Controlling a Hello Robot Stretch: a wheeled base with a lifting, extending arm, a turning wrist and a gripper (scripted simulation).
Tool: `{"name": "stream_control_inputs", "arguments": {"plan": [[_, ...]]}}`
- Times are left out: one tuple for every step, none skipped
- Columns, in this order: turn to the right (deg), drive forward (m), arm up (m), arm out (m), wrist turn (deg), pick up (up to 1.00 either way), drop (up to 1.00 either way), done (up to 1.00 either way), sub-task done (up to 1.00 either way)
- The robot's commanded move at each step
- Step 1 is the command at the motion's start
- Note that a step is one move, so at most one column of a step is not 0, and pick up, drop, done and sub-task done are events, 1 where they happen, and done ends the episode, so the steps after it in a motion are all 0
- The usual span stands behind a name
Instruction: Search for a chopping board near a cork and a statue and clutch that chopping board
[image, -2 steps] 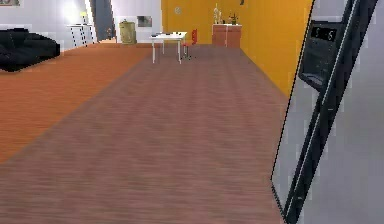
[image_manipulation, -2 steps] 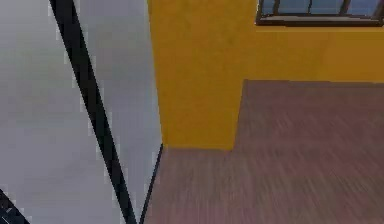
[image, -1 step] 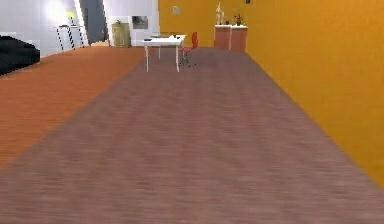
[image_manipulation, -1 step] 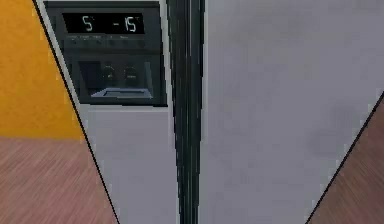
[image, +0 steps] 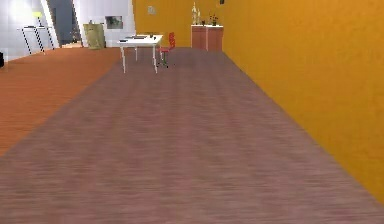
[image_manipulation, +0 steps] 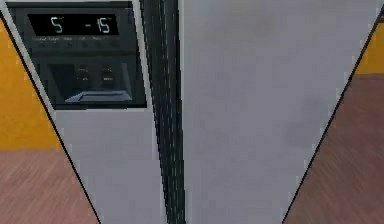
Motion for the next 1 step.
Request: {"name": "stream_control_inputs", "arguments": {"plan": [[0.0,0.65,0.0,0.0,0.0,0.0,0.0,0.0,0.0]]}}
